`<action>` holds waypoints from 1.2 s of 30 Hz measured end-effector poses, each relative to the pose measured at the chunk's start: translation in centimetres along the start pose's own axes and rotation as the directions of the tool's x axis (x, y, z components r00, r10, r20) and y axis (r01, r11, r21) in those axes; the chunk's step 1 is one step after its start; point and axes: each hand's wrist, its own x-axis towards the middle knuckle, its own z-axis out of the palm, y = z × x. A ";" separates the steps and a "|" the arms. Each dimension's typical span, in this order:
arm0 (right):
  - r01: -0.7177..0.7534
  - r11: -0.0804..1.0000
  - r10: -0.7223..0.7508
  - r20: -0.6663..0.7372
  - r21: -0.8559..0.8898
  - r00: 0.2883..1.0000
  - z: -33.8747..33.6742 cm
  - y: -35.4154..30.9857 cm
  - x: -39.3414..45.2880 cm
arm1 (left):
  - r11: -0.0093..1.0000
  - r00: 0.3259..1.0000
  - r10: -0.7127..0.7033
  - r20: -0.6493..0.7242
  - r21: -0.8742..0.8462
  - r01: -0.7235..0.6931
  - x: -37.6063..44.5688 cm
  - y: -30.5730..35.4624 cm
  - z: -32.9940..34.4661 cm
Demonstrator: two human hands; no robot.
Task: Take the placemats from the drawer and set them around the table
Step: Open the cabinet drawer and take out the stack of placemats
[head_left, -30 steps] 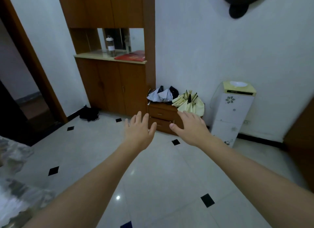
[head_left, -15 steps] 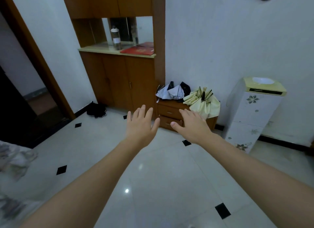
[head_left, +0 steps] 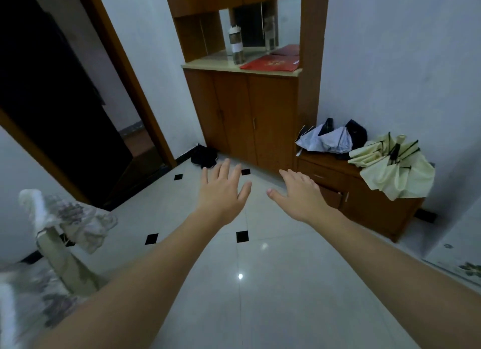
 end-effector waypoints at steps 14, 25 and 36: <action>0.023 1.000 -0.022 0.082 -0.021 0.996 3.3 0.4 15.7 | 0.994 0.995 -0.078 0.060 -0.073 0.082 14.4 -4.8 7.2; -0.193 0.977 0.192 -0.015 -0.095 0.981 1.0 4.5 29.3 | 0.970 0.989 0.141 0.037 -0.205 -0.131 33.2 -4.6 10.9; -0.301 0.953 0.295 -0.107 -0.045 0.950 0.1 12.6 39.3 | 0.924 0.944 0.329 0.028 -0.214 -0.316 45.8 2.2 14.2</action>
